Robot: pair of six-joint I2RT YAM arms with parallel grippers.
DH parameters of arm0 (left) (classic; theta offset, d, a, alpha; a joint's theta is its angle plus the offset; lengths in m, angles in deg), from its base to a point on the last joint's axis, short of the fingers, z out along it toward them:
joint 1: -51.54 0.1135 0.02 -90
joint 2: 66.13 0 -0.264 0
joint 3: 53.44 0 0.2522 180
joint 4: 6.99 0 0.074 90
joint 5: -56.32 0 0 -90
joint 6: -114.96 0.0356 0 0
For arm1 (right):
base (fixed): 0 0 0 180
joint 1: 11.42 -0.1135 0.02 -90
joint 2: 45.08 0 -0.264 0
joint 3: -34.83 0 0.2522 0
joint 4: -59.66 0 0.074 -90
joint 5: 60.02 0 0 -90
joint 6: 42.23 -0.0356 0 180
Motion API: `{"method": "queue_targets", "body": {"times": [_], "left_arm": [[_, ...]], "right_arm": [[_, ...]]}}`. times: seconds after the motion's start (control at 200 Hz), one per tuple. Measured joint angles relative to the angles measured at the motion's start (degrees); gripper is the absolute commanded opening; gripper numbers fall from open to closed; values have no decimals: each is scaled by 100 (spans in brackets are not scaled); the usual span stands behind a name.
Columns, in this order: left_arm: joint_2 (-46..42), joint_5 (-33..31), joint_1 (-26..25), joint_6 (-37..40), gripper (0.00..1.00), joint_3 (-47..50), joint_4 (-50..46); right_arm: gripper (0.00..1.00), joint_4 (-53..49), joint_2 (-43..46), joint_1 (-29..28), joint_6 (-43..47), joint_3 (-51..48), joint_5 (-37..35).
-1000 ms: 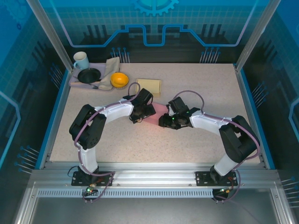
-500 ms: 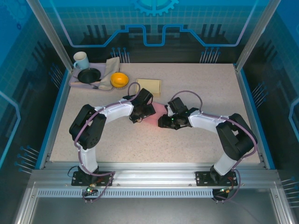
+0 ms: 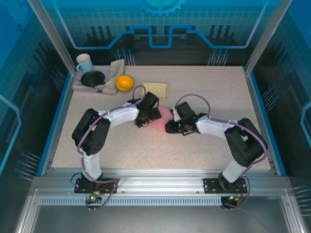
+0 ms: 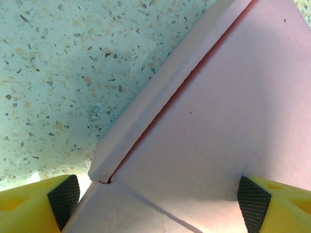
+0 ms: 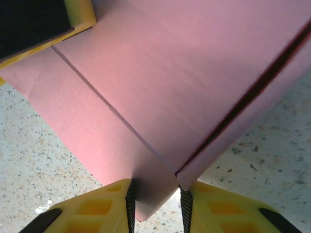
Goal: Fold the paper box
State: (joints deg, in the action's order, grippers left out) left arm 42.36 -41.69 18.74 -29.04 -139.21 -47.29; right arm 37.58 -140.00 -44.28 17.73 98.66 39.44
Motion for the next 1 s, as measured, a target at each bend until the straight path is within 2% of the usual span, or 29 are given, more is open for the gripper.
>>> {"method": "queue_targets", "body": {"times": [0.54, 1.0], "left_arm": [[26, -118, 0, 101, 90, 24, 140], [140, -66, 0, 142, 86, -22, 350]], "right_arm": [[31, 90, 42, -4, 955, -17, -619], [29, 339, 44, -9, 1220, -103, -1062]]}}
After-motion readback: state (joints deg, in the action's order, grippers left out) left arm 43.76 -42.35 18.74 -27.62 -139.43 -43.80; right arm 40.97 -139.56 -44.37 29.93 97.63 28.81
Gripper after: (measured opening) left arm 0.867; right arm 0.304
